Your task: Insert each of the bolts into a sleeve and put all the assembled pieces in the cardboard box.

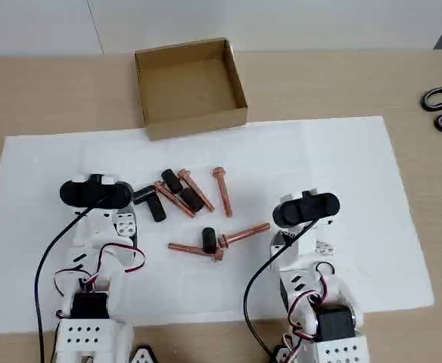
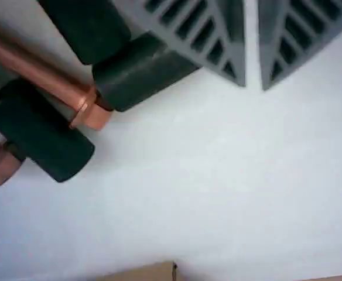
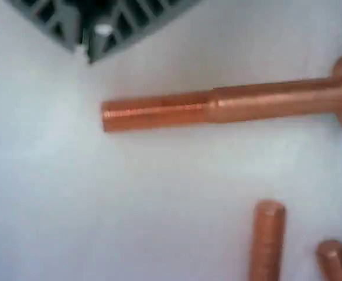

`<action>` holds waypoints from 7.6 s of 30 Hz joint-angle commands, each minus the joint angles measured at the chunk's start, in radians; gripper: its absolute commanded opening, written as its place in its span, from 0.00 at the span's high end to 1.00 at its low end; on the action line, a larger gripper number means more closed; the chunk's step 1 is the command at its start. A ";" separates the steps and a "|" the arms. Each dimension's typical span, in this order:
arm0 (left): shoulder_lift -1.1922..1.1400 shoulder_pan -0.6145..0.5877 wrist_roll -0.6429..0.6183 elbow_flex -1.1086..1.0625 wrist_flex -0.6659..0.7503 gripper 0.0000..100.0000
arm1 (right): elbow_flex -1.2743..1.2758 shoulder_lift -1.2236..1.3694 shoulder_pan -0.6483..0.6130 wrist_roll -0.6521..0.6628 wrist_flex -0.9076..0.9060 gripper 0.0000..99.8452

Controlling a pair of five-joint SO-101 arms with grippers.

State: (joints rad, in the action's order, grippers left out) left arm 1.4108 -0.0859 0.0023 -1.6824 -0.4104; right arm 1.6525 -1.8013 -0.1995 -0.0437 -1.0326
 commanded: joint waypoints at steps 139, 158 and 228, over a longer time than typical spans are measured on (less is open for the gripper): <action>0.005 -0.021 0.000 0.010 0.002 0.99 | -1.536 1.429 -0.213 -0.074 -0.682 1.00; 0.005 -0.028 0.000 0.010 0.002 0.99 | -1.502 1.646 -0.369 -0.305 -0.659 1.00; 0.005 -0.028 0.000 0.010 0.003 0.99 | -1.553 2.104 -0.562 -0.470 -0.341 0.84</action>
State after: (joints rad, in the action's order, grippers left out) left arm 1.4108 -0.1105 0.0023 -1.6824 -0.4104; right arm 0.1043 0.2654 -0.7580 -0.5056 -1.3763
